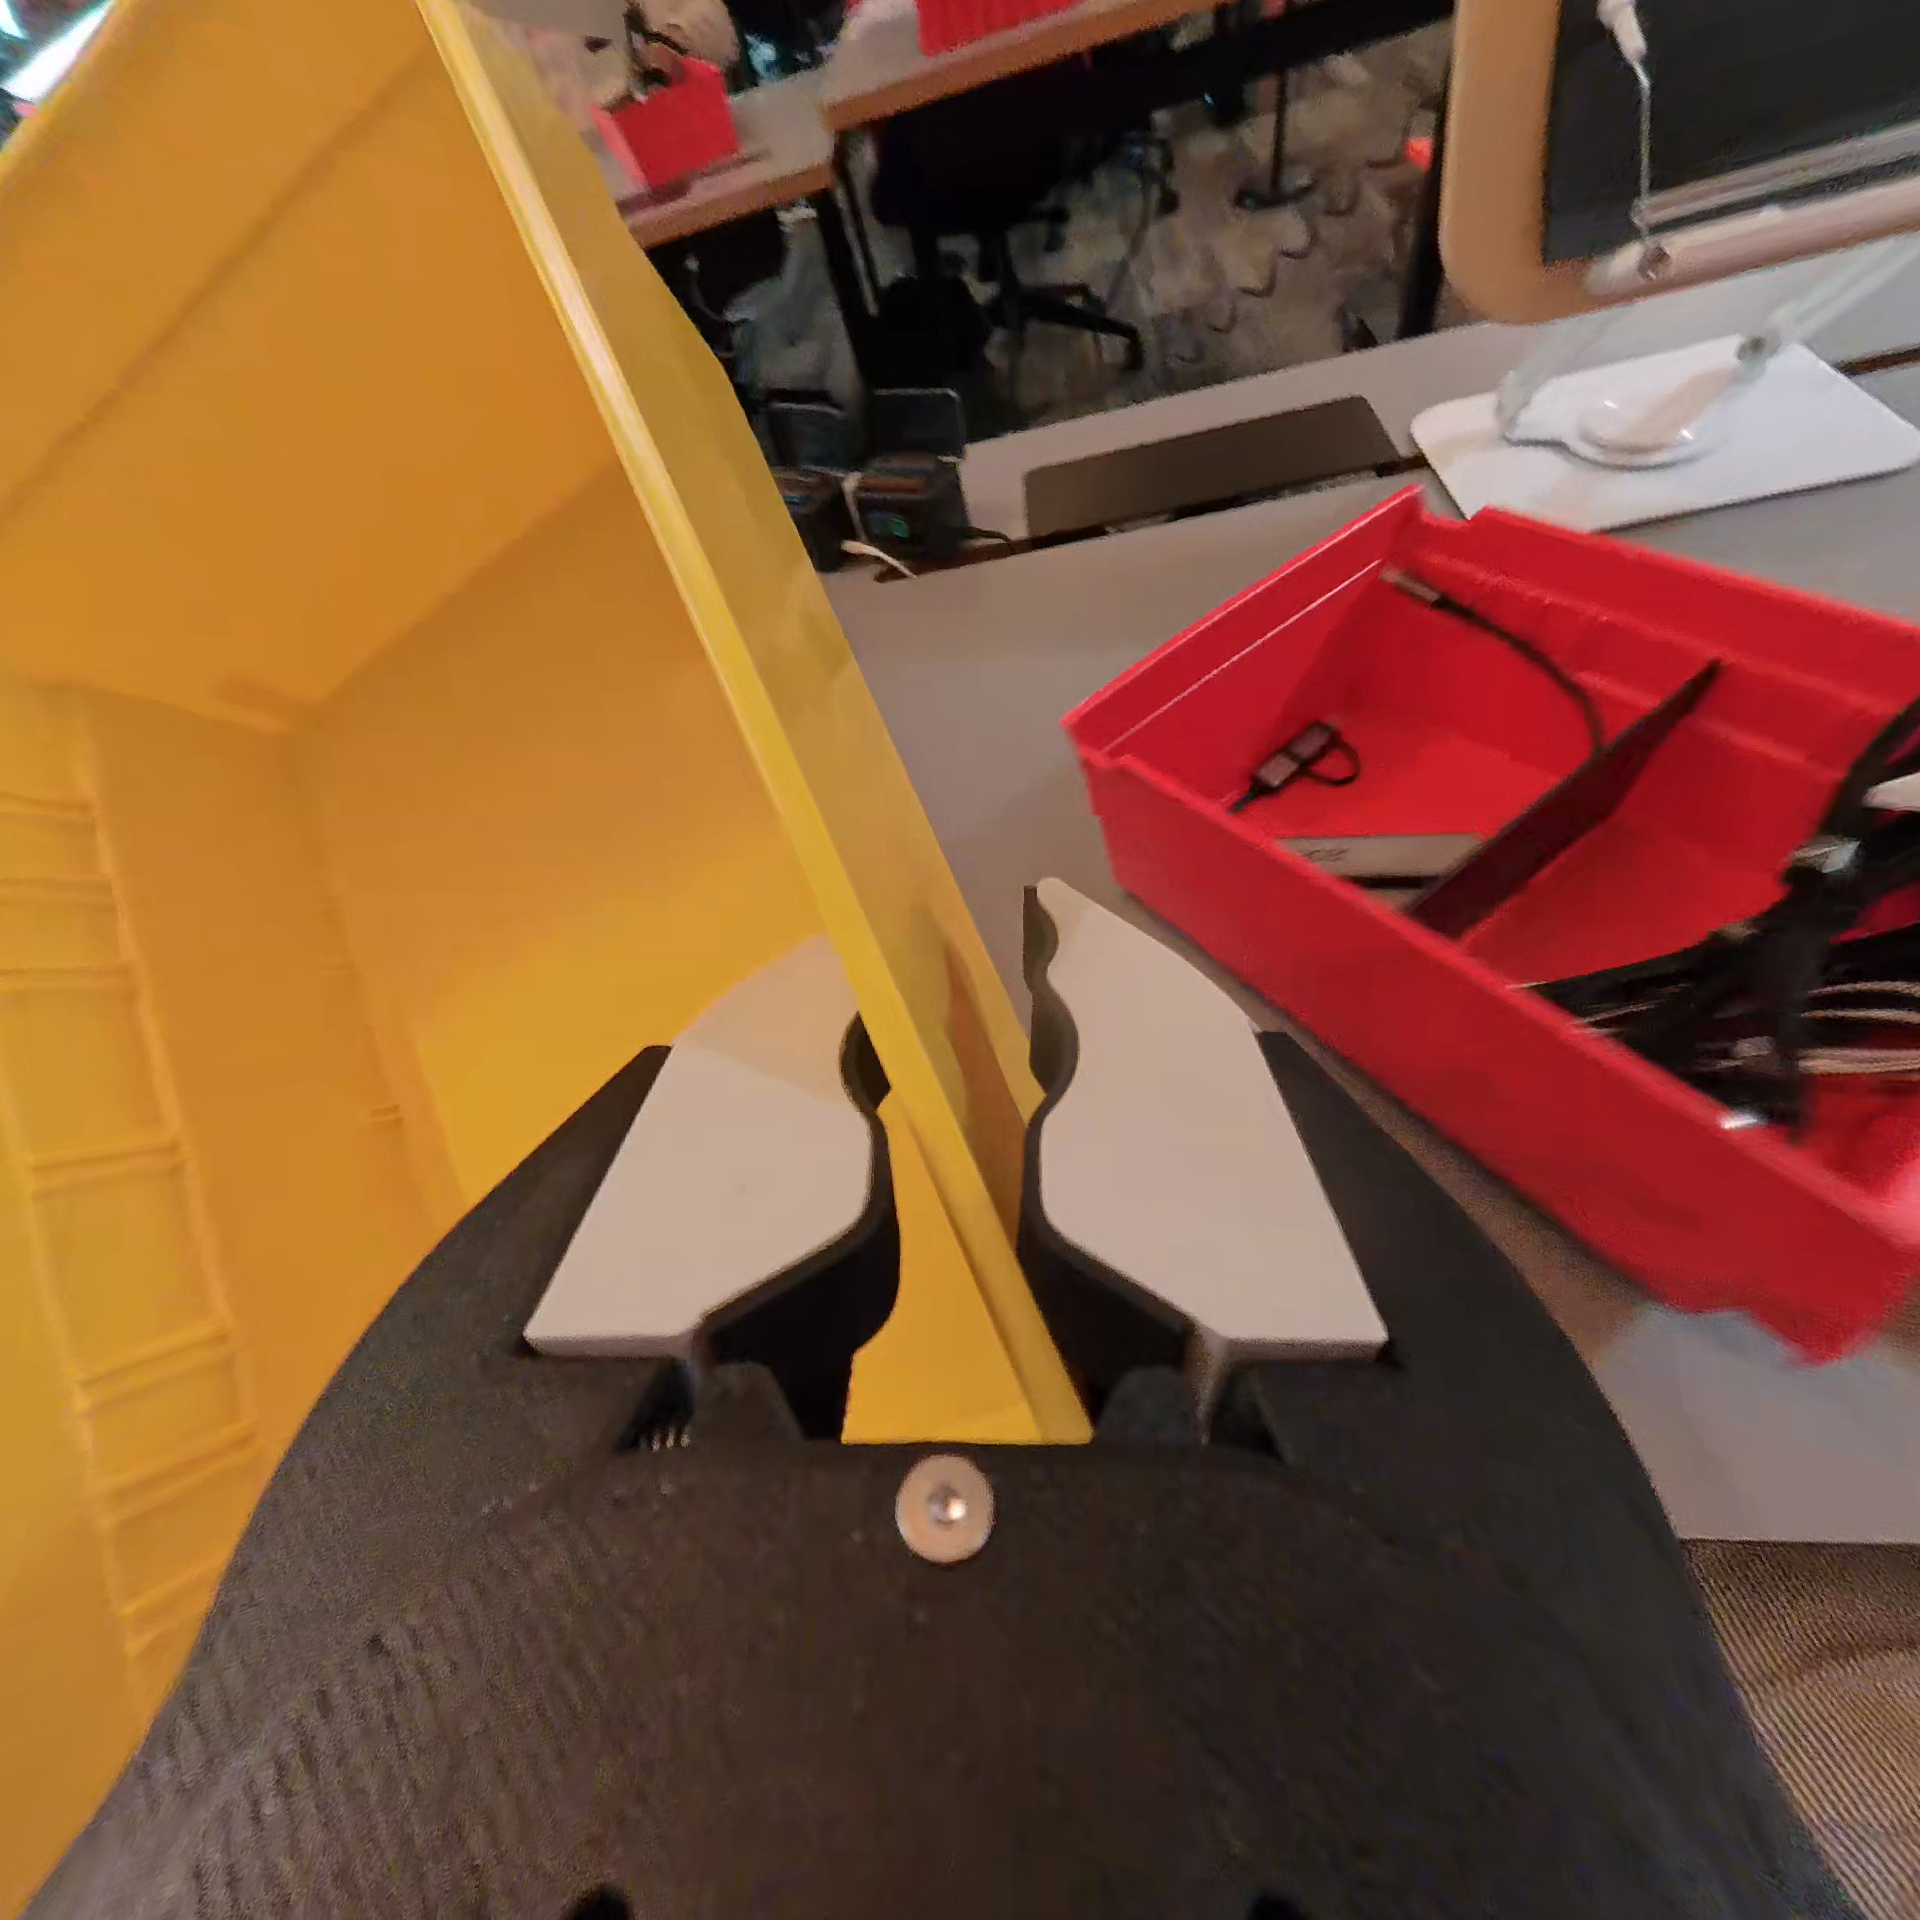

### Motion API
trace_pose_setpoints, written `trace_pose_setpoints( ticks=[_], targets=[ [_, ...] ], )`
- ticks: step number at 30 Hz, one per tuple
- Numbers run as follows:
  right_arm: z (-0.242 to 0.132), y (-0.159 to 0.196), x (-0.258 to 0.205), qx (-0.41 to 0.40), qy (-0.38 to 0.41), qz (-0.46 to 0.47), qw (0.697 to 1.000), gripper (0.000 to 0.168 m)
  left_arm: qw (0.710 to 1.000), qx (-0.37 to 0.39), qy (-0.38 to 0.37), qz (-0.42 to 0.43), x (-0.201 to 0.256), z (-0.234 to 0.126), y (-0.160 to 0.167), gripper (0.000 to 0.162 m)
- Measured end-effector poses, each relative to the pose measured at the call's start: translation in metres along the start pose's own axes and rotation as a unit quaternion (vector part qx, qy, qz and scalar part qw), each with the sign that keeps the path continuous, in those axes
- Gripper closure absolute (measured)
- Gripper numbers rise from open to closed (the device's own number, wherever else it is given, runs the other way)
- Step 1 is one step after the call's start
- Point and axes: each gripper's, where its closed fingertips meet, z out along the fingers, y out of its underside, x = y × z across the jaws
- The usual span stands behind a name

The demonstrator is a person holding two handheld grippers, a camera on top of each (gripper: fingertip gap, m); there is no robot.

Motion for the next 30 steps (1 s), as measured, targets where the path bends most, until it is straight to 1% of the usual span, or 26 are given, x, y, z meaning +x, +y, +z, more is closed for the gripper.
trace_pose_setpoints(
  ticks=[1,3,5,8,9,11,12,15,18,20,21,23,27,30],
  targets=[
    [0.02,0.004,-0.012,0.005,0.014,-0.013,1.0,0.127,1.0,0.006,-0.01,-0.005,-0.007,-0.006,-0.002,0.141],
    [0.054,0.011,-0.035,0.019,0.041,-0.022,0.999,0.126,0.999,0.024,-0.031,-0.021,-0.021,-0.015,-0.006,0.141],
    [0.085,0.02,-0.054,0.043,0.056,0.004,0.998,0.124,0.997,0.044,-0.047,-0.039,-0.033,-0.022,-0.01,0.142],
    [0.122,0.031,-0.084,0.072,0.082,0.009,0.994,0.114,0.996,0.054,-0.059,-0.047,-0.043,-0.03,-0.011,0.141],
    [0.132,0.035,-0.096,0.078,0.079,0.019,0.994,0.107,0.996,0.054,-0.062,-0.046,-0.046,-0.032,-0.012,0.142],
    [0.15,0.041,-0.125,0.08,0.038,0.031,0.996,0.08,0.995,0.057,-0.069,-0.045,-0.05,-0.034,-0.013,0.141],
    [0.159,0.046,-0.138,0.074,0.017,0.026,0.997,0.071,0.995,0.06,-0.072,-0.045,-0.052,-0.035,-0.015,0.141],
    [0.179,0.061,-0.161,0.018,-0.01,-0.026,0.999,0.068,0.994,0.068,-0.074,-0.042,-0.053,-0.037,-0.02,0.141],
    [0.193,0.064,-0.166,-0.004,-0.015,-0.015,1.0,0.068,0.994,0.079,-0.066,-0.043,-0.05,-0.038,-0.026,0.141],
    [0.197,0.063,-0.17,-0.009,-0.023,0.0,1.0,0.061,0.994,0.085,-0.059,-0.043,-0.047,-0.039,-0.029,0.141],
    [0.199,0.064,-0.172,-0.016,-0.027,-0.005,0.999,0.061,0.994,0.086,-0.056,-0.043,-0.045,-0.038,-0.029,0.141],
    [0.203,0.066,-0.171,-0.037,-0.028,-0.031,0.998,0.066,0.994,0.085,-0.053,-0.043,-0.044,-0.037,-0.03,0.141],
    [0.206,0.067,-0.173,-0.052,-0.036,-0.035,0.997,0.062,0.995,0.08,-0.047,-0.041,-0.039,-0.032,-0.029,0.141],
    [0.206,0.069,-0.176,-0.069,-0.046,-0.045,0.996,0.062,0.995,0.083,-0.039,-0.04,-0.035,-0.03,-0.031,0.141]
  ],
)
